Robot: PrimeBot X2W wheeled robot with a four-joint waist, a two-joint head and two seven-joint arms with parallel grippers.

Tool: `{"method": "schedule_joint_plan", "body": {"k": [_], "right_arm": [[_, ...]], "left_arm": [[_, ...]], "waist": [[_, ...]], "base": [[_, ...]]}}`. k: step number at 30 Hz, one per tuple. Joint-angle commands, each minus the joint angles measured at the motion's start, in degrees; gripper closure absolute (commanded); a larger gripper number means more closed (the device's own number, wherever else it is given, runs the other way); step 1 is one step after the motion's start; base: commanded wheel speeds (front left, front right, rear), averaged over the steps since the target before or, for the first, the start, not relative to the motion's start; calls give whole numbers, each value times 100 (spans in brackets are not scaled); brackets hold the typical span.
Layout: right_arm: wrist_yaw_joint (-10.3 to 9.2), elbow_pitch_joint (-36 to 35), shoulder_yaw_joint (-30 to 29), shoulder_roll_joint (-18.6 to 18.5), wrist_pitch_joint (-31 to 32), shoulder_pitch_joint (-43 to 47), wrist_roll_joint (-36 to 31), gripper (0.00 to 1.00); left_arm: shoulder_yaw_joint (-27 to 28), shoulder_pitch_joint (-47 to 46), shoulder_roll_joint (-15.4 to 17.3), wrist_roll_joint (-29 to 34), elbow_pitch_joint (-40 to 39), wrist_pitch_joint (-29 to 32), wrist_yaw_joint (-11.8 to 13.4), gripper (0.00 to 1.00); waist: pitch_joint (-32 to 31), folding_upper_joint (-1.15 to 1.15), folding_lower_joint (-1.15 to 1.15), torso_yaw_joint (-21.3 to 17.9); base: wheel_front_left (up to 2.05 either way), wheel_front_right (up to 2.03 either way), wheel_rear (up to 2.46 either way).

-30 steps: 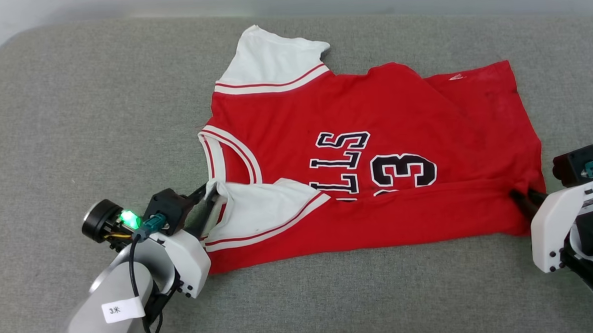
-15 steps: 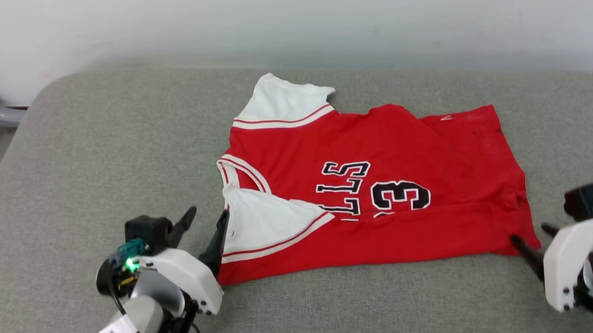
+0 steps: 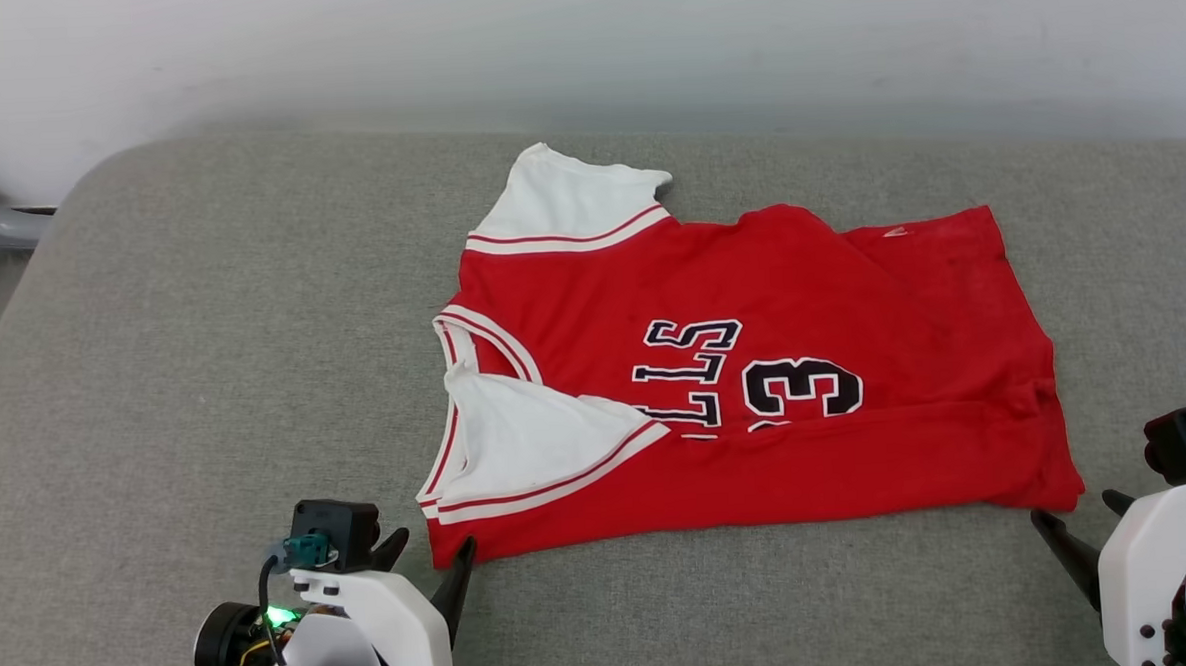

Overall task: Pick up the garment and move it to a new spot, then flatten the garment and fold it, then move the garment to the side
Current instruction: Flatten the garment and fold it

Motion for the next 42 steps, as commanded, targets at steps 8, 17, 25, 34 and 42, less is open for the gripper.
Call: {"method": "schedule_joint_plan", "body": {"k": [8,17,25,34,42], "right_arm": [[-5,-560,-108,162,368,30,-175,0],[-5,-720,-99,133,347,-107,-216,0],[-5,-640,-168,96,377,-87,-264,0],[-5,-187,-333,54,329,-384,-604,0],[-5,627,-260,167,325,-881,-808,0]], "left_arm": [[7,-179,83,101,19,446,378,0],[1,-334,-41,15,579,536,421,0],[-212,-299,-204,-219,968,753,72,100],[102,-409,3,-75,361,175,252,100],[43,-420,68,9,-172,223,305,100]], "waist": [[311,0,1,-185],[661,0,1,-318],[747,0,1,-286],[530,0,1,-64],[639,0,1,69]], "base": [[0,0,0],[0,0,0],[0,0,0],[0,0,0],[0,0,0]]}}
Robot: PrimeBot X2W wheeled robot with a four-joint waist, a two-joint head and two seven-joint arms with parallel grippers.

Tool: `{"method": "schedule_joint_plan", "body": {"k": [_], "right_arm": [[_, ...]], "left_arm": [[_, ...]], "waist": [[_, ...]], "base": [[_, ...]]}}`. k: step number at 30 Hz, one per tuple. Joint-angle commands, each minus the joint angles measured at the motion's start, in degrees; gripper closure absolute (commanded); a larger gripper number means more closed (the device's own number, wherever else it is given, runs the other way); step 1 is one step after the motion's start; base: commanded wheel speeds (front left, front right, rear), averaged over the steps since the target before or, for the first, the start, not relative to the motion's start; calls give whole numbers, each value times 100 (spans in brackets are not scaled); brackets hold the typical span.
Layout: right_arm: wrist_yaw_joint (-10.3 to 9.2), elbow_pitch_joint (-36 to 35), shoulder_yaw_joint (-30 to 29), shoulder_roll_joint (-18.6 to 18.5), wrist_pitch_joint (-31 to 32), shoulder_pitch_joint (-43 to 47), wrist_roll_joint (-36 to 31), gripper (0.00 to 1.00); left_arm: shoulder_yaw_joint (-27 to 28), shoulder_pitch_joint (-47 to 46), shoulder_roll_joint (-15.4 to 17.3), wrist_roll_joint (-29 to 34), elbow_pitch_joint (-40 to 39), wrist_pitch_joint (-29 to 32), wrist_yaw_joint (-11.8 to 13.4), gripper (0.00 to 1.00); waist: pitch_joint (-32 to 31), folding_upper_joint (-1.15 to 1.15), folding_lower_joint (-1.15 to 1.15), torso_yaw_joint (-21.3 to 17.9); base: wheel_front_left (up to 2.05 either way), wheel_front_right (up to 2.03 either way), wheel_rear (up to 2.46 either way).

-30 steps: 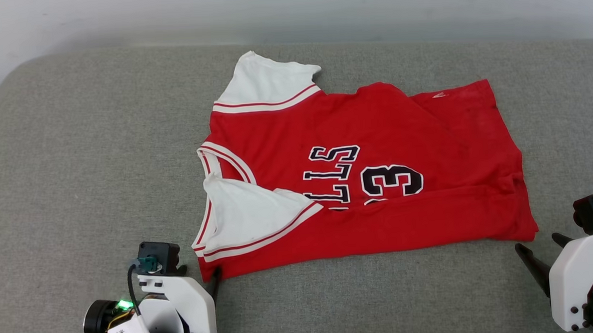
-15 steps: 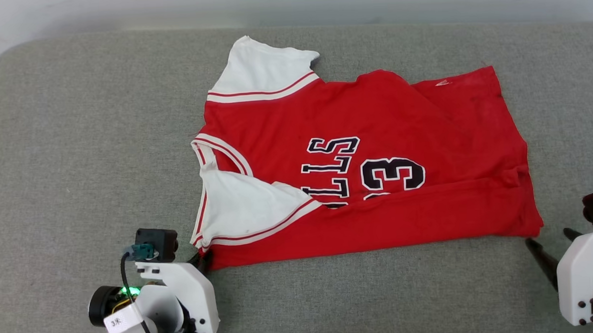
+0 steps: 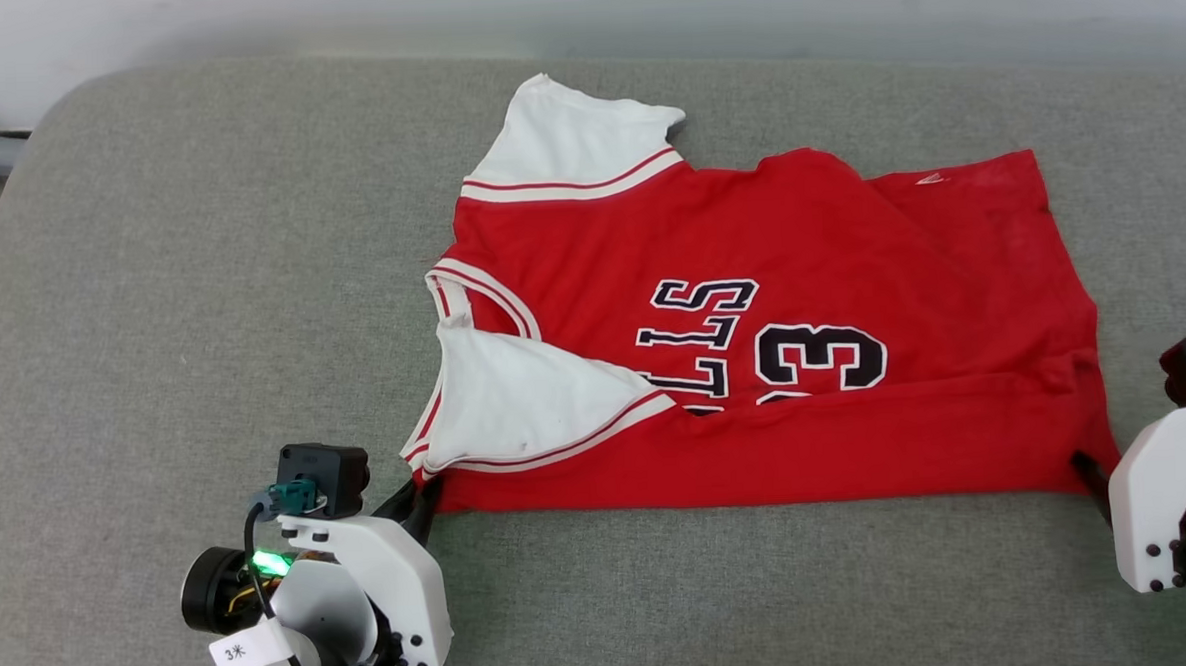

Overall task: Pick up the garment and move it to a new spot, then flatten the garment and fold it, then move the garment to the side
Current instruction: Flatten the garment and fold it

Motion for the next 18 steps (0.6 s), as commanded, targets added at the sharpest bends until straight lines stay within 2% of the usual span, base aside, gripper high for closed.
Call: {"method": "schedule_joint_plan", "body": {"k": [1,12,13,14,15,18], "right_arm": [[-5,99,21,18,22,-98,-55,0],[-2,1170,468,124,109,-442,-188,2],[-2,1249,513,121,133,-439,-179,47],[-1,1320,548,109,143,-438,-171,61],[-2,1379,564,90,118,-441,-168,100],[-6,1522,558,-13,91,-408,-161,100]], "left_arm": [[-10,-10,22,23,-46,4,30,100],[-92,-130,43,119,-189,68,80,100],[-96,-138,45,119,-182,69,79,100],[-101,-144,46,117,-172,67,77,100],[-104,-151,50,121,-159,68,76,100],[-120,-128,62,115,-105,69,70,100]], "waist": [[51,0,0,33],[321,0,0,162],[329,0,0,169],[330,0,0,174],[325,0,0,178],[261,0,0,168]], "base": [[0,0,0],[0,0,0],[0,0,0],[0,0,0],[0,0,0],[0,0,0]]}}
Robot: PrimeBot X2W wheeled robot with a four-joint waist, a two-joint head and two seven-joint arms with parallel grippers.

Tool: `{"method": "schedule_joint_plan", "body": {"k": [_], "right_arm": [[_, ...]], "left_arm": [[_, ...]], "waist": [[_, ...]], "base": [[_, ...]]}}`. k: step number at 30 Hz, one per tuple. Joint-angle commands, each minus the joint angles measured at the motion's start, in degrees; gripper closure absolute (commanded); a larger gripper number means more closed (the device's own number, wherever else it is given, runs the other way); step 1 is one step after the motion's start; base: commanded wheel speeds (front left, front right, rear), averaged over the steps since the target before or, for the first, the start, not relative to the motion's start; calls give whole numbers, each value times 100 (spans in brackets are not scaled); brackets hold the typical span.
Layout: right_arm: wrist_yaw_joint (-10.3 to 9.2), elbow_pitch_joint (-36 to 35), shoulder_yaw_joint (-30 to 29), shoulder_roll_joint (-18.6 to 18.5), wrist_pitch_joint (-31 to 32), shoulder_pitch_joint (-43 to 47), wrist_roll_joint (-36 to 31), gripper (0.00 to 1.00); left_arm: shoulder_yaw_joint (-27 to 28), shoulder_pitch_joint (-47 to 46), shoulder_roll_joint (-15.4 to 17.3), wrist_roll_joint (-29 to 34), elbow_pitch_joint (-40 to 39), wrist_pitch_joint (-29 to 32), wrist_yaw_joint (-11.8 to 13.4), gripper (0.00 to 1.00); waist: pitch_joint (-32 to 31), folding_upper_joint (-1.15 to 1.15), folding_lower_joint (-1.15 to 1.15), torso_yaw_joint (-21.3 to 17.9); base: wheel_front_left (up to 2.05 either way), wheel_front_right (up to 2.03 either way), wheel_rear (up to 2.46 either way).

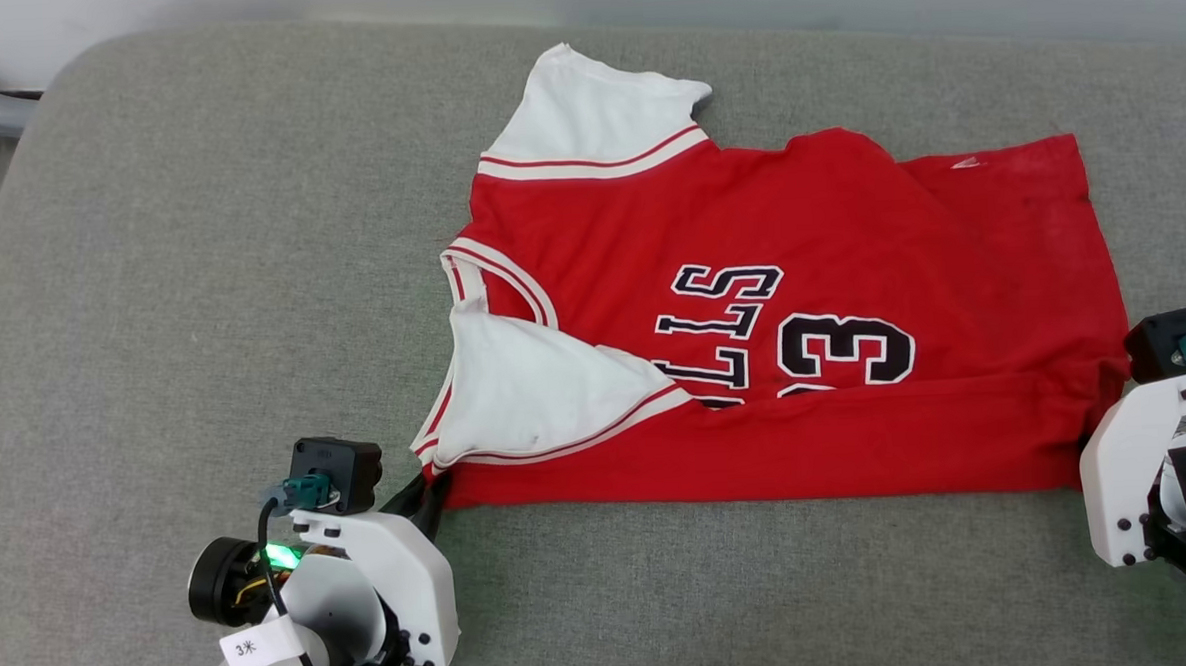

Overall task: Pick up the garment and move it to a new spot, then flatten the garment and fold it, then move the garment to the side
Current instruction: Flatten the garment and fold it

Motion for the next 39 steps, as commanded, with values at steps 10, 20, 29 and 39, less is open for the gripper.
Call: {"method": "schedule_joint_plan", "body": {"k": [10,20,29,39], "right_arm": [[-9,174,-25,-331,27,356,124,100],[-9,-326,-404,-226,186,1238,233,100],[-9,-977,-873,183,202,2209,88,100],[-9,-598,-803,343,-132,1980,5,100]], "left_arm": [[-75,238,163,-18,225,24,-29,100],[-294,895,403,-90,-60,276,20,100],[-557,1320,336,-153,-151,387,38,100],[-672,1145,239,-145,174,381,-40,96]], "waist": [[-551,0,0,-171],[-1110,0,0,-268],[-1106,0,0,-338],[-972,0,0,-379]], "base": [[0,0,0],[0,0,0],[0,0,0],[0,0,0]]}}
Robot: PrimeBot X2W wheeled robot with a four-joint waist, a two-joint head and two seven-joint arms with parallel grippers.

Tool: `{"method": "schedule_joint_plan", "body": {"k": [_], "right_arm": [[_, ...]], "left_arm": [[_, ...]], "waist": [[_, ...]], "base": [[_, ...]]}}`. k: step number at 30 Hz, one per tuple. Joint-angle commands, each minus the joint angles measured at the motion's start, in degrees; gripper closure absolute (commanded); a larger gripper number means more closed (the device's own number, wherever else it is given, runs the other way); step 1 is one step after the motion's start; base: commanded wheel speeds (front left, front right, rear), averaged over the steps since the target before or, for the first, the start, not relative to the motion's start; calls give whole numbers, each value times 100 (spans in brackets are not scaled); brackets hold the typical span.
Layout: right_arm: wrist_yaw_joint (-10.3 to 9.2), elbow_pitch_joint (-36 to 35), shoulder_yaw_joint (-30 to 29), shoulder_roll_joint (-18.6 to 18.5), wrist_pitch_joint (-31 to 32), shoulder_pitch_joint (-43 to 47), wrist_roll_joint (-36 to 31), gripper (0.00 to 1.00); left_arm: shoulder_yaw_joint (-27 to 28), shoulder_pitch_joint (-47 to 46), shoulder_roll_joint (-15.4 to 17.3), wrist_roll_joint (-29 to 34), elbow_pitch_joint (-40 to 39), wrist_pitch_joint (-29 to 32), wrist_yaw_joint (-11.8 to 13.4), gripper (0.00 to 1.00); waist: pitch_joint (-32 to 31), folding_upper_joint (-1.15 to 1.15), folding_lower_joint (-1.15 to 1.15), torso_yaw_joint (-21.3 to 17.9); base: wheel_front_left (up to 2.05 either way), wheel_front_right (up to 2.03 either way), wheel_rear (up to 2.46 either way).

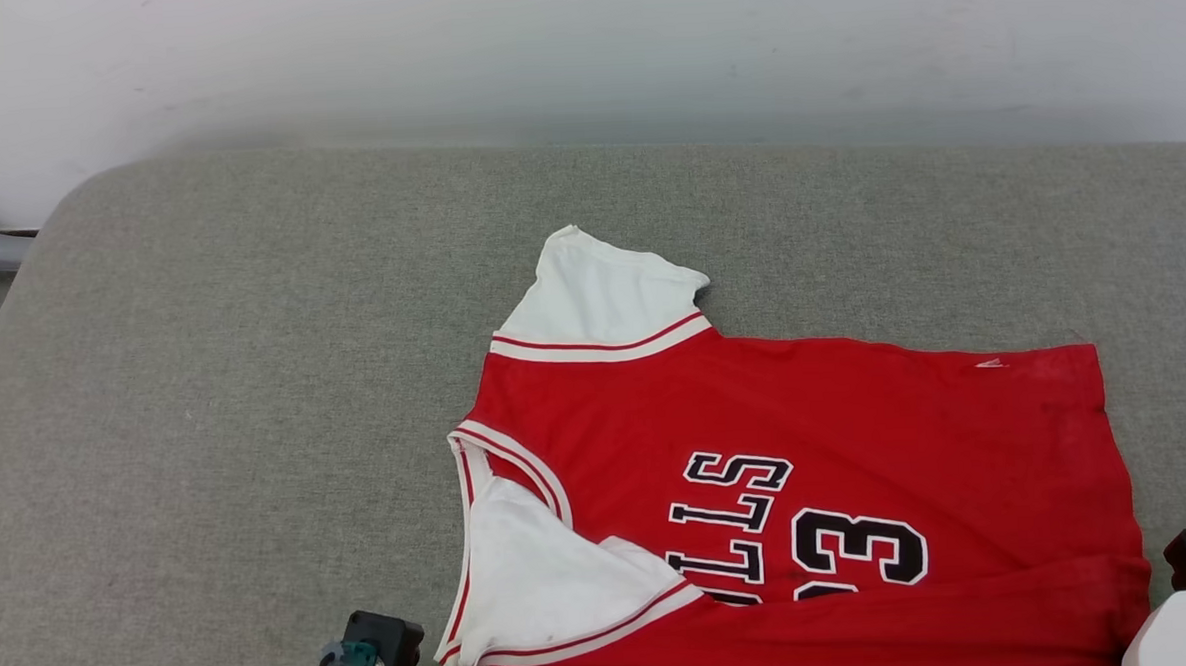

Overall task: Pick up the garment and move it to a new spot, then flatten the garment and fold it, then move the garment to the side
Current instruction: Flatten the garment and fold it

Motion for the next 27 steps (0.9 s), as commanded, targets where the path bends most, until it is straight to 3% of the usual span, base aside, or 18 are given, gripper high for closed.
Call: {"method": "schedule_joint_plan", "body": {"k": [1,2,3,4,11,16,19,23,27], "right_arm": [[-11,142,33,45,-69,-88,-43,100],[-11,183,34,54,-115,-106,-42,100],[-11,211,54,58,-167,-125,-35,16],[-11,232,43,77,-223,-150,-18,0],[-7,125,17,61,-434,-251,75,0],[-8,-308,-52,-5,-374,-331,167,0],[-8,-927,-63,-57,-191,-400,214,0],[-8,-1584,-22,-88,63,-507,209,0],[-8,-2172,111,-77,310,-674,254,0]], "left_arm": [[-35,-67,-18,21,70,-7,5,76],[-42,-73,-21,23,91,1,-2,61],[-48,-79,-21,23,105,1,-9,0],[-41,-86,-12,28,111,-12,-3,0],[75,-123,99,67,-92,-118,111,0],[304,-178,151,-13,-417,-279,217,0],[586,-423,338,-24,-919,-305,275,0],[760,-1063,613,4,-1306,42,128,0],[814,-2064,881,-67,-1305,750,-234,0]], "waist": [[1,0,1,-2],[-1,0,1,-2],[-10,0,1,-2],[-20,0,1,-1],[-104,0,1,-27],[-96,0,1,-126],[24,0,1,-287],[263,0,1,-486],[642,0,1,-739]], "base": [[0,0,0],[0,0,0],[0,0,0],[0,0,0],[0,0,0],[0,0,0],[0,0,0],[0,0,0],[0,0,0]]}}
